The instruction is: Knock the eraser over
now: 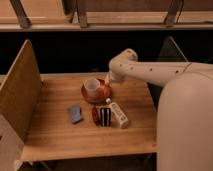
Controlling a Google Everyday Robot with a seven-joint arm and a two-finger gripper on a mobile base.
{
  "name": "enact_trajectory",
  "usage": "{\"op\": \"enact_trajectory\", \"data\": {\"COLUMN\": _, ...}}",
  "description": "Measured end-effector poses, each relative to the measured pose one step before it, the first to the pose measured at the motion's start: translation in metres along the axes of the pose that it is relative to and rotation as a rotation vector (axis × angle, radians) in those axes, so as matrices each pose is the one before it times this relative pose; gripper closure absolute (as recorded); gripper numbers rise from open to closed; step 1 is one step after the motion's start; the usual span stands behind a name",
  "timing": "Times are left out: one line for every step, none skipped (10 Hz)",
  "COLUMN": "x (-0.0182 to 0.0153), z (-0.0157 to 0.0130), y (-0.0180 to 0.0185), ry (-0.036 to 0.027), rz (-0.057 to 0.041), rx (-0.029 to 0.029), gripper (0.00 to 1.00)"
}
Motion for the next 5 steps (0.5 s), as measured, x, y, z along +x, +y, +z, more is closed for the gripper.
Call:
{"op": "enact_trajectory", "data": {"x": 0.01774, "z": -0.00584, "y": -0.00910, "ry": 0.02823, "rz": 0.02158, "rx": 0.01549, "gripper": 0.72}}
{"op": "enact_trajectory", "data": {"x": 0.02336, "z": -0.00725, "y": -0.01110, "ry": 0.04336, "rz": 0.02174, "rx": 0.02332, "gripper": 0.82}}
{"op": "enact_trajectory", "data": {"x": 0.02029, "z": -0.00553, "y": -0.00483, "ry": 0.04065, "rz": 0.00951, "rx": 0.01589, "gripper": 0.92}}
{"op": "enact_trajectory", "data": {"x": 0.02827, "z": -0.00490, "y": -0.00274, "ry": 0.06426, "rz": 0.00696, "rx": 0.01653, "gripper": 0.99}}
{"op": "enact_trajectory", "data": {"x": 0.01085, "z": -0.00157, "y": 0.00006, "ry": 0.02391, "rz": 0.00022, "rx": 0.00489, "gripper": 1.00}}
